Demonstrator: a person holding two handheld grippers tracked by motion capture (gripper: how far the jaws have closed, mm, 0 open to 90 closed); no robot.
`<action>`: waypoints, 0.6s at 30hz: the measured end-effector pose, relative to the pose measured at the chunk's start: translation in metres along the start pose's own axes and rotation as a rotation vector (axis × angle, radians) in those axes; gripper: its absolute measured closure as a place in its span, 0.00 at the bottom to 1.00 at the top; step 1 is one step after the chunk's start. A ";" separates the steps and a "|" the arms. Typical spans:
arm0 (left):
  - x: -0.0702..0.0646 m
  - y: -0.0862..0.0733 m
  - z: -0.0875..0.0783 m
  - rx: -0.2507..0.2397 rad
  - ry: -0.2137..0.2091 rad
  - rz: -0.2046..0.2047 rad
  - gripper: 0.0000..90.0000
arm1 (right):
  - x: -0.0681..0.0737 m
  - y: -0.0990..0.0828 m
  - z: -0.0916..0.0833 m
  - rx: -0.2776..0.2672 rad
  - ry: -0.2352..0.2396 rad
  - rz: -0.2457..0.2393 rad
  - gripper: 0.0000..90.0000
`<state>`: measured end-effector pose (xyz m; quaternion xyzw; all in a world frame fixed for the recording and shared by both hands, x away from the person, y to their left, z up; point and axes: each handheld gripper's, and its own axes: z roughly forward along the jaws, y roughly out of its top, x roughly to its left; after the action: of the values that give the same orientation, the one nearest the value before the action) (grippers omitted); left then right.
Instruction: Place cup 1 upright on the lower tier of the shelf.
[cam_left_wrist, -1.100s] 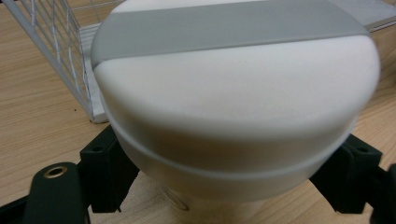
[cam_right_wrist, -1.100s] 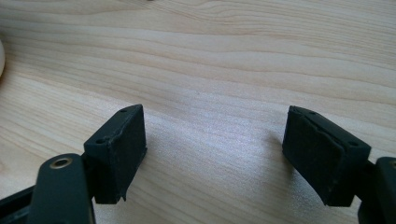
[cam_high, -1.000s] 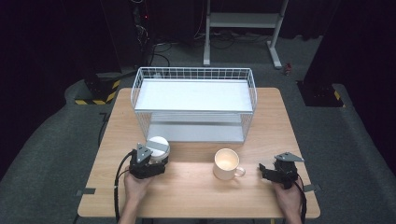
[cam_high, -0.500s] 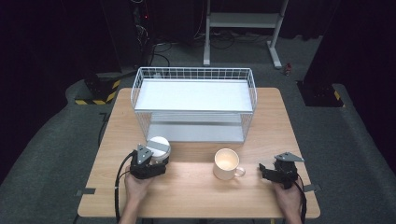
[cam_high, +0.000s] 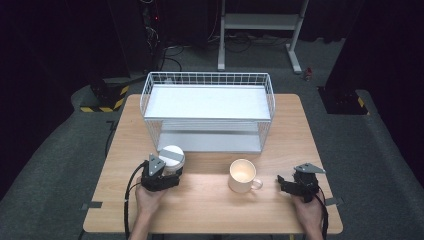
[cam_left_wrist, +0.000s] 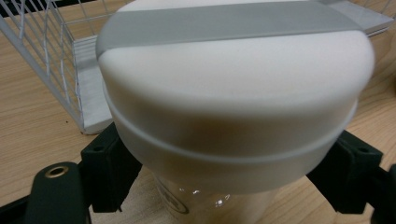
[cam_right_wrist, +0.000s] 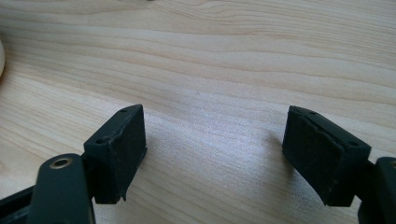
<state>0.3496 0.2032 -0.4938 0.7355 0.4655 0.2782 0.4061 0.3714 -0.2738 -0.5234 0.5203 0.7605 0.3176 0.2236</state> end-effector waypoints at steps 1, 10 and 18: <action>0.000 0.000 0.000 0.000 0.000 0.000 0.21 | 0.000 0.000 0.000 0.000 0.000 0.000 0.24; -0.001 -0.001 0.000 -0.010 0.003 0.001 0.21 | 0.000 0.000 0.000 0.000 0.000 0.000 0.24; 0.000 0.000 -0.001 -0.022 0.006 0.001 0.21 | 0.000 0.000 0.000 0.000 0.000 0.000 0.24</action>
<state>0.3487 0.2032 -0.4938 0.7305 0.4633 0.2858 0.4123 0.3714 -0.2738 -0.5234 0.5202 0.7606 0.3176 0.2237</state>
